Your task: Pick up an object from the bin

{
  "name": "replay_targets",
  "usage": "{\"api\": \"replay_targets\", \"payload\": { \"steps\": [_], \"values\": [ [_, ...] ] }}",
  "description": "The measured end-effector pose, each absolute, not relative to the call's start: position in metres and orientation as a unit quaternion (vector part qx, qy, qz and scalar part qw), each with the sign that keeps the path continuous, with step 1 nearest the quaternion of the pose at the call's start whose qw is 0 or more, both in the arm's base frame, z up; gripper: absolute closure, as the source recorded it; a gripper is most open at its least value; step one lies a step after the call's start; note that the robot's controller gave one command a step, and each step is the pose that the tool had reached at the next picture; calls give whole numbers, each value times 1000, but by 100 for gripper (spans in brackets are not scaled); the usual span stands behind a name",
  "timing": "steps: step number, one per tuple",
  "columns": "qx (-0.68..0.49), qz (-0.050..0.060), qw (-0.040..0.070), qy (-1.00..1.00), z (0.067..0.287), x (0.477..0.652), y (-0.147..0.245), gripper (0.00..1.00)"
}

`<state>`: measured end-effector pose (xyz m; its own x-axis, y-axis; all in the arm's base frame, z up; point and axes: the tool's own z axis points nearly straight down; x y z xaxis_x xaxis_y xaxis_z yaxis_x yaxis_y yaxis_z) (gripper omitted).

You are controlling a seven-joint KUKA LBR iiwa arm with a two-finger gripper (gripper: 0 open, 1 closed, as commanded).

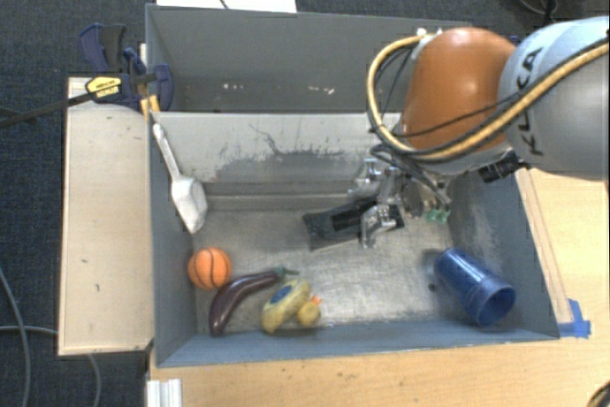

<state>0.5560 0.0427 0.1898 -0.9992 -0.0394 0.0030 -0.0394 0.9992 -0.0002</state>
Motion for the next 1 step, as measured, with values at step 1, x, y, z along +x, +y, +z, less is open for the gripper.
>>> {"api": "replay_targets", "payload": {
  "steps": [1],
  "values": [
    [8,0,2,-1000,204,559,42,100]
  ]
}}
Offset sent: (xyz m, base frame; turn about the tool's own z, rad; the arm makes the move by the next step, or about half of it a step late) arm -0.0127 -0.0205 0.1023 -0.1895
